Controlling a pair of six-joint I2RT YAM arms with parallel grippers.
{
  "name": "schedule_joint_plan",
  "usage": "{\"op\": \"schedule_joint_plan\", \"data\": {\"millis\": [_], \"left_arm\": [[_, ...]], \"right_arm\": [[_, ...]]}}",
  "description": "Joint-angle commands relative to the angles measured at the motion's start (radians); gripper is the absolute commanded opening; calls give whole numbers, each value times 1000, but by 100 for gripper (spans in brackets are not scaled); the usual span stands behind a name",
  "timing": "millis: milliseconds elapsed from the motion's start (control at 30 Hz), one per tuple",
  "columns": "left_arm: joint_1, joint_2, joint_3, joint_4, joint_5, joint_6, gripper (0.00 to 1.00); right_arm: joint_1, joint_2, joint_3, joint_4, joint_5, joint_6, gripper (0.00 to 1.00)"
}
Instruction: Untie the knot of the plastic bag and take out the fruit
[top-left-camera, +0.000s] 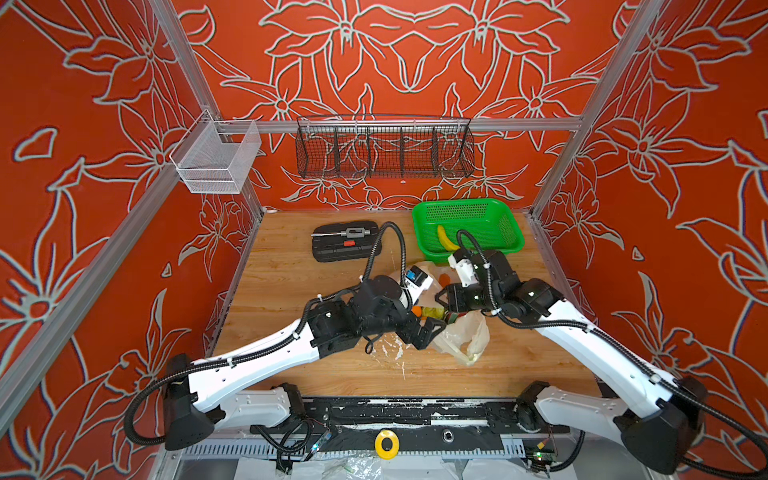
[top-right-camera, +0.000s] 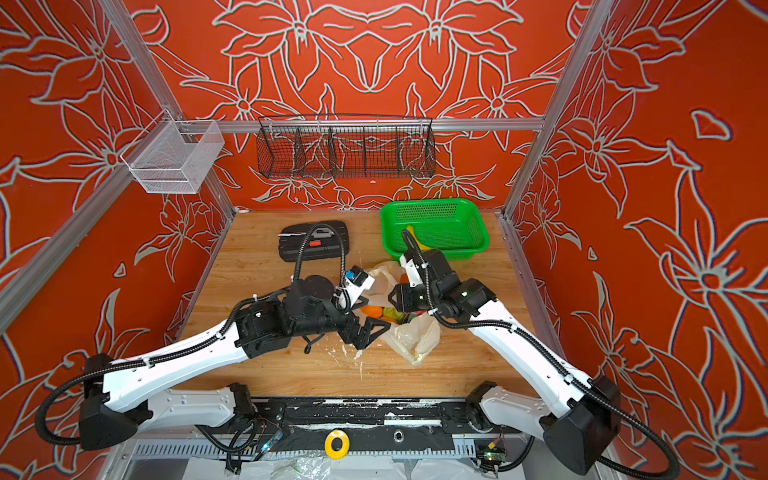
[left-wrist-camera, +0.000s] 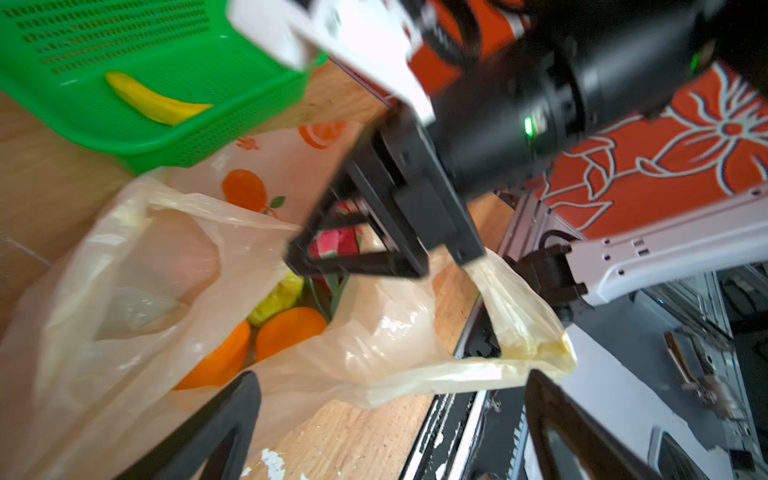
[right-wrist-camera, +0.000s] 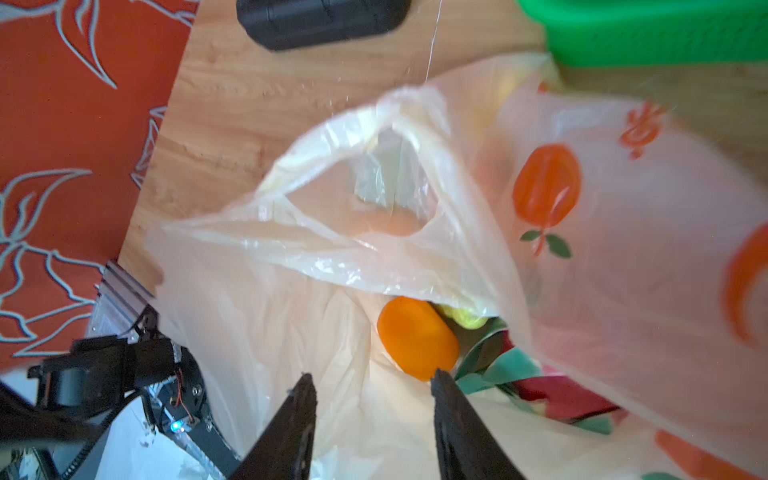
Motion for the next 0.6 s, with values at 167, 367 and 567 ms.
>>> {"op": "schedule_joint_plan", "data": {"millis": [167,367,567], "left_arm": [[160,98,47,-68,20,-44,98],[164,209,11,-112,-16,-172,98],[165,294,-41,-137,-16,-238,100]], "right_arm": [[147,10,-191,7,-23,85,41],[260,35,-314,69,-25,147,41],[273,57,-308,81,-14,145,42]]}}
